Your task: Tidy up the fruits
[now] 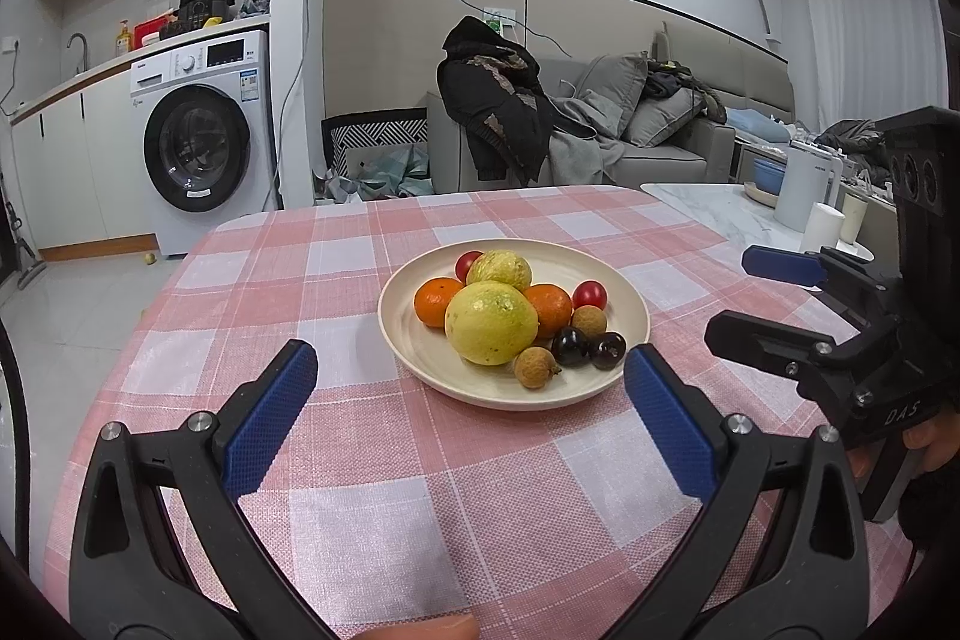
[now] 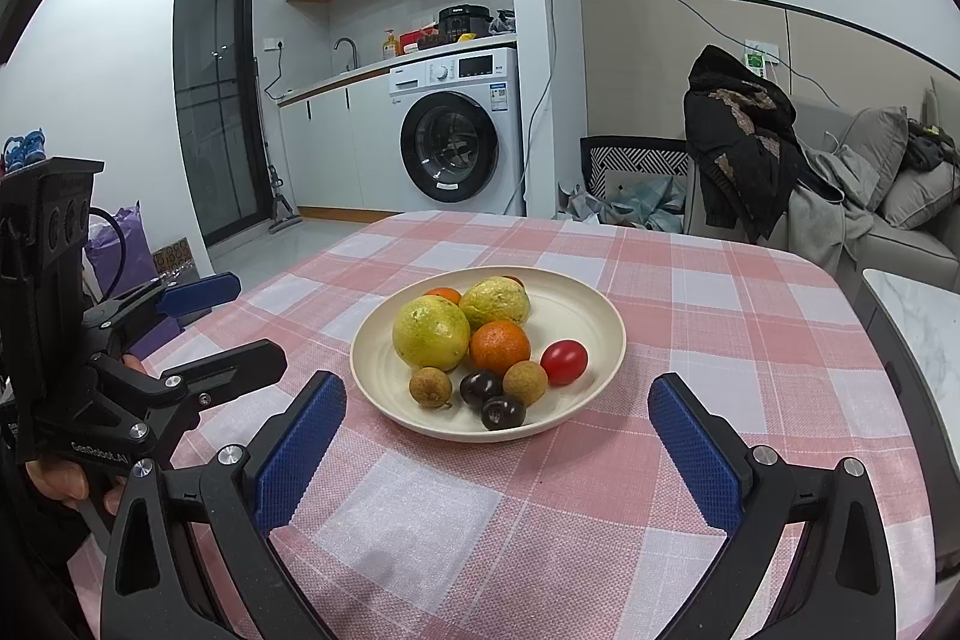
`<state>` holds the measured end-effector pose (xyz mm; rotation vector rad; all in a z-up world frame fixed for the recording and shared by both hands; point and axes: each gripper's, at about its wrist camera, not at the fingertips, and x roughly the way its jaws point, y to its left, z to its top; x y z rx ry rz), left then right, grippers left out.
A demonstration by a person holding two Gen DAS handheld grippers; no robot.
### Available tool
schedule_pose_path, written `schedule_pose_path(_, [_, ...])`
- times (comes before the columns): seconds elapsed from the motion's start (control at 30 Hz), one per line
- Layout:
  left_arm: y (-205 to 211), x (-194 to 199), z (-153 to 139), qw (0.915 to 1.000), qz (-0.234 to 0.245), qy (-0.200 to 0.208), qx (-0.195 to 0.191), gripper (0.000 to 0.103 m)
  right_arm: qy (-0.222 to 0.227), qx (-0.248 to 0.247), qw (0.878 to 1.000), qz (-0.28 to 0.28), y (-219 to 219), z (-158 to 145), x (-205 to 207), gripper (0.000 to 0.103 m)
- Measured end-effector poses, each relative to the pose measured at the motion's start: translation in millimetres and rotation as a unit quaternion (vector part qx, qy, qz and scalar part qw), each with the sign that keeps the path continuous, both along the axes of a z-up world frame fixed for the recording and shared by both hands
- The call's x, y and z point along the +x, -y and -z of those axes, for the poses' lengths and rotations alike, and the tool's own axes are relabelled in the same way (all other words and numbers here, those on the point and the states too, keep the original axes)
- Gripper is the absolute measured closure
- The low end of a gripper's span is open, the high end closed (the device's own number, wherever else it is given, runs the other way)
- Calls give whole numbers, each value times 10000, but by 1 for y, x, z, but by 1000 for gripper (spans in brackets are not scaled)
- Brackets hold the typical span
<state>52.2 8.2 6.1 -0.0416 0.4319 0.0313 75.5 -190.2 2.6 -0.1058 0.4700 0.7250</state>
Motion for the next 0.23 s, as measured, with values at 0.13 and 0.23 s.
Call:
schedule_pose_path(0.13, [0,-1,0,10000,2,16,-1,1,0,-4,10000,-2,0,0,0,0])
schedule_pose_path(0.23, [0,0,0,10000,1,4,4,1,-1,3,10000,1,0,0,0,0])
